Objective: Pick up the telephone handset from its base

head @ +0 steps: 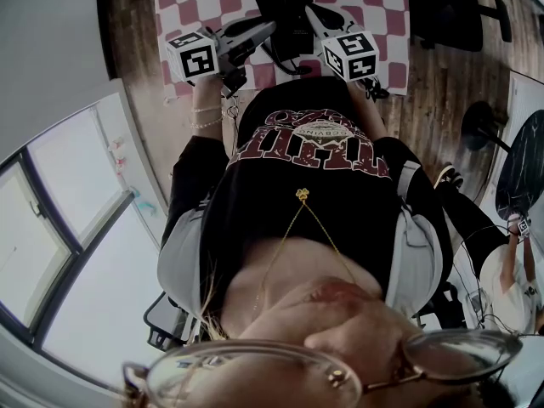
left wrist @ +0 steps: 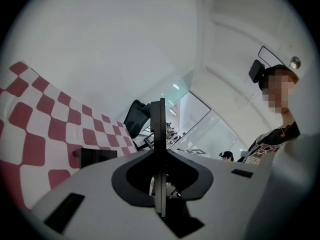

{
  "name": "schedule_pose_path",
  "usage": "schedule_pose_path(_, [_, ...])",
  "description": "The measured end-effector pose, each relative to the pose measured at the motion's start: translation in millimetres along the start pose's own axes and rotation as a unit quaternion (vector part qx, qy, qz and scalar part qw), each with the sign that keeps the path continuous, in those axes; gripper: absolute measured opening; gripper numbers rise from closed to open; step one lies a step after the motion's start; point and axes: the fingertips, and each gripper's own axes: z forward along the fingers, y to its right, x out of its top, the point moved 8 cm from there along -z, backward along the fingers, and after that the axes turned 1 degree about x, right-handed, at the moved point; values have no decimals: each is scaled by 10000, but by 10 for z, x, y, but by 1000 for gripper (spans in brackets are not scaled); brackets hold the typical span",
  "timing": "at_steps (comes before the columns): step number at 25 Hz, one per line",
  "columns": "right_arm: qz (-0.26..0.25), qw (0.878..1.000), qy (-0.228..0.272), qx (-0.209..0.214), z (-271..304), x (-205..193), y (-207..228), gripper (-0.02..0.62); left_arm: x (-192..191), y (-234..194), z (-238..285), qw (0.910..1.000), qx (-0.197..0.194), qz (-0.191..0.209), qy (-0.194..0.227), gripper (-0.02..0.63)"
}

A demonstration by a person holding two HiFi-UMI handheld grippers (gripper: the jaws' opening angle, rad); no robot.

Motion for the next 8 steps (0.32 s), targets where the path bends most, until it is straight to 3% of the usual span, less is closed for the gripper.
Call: schedule_pose_path(8, [-16, 10000, -11, 12, 62, 29, -20, 18, 15, -62, -13, 10000, -33, -45, -64, 75])
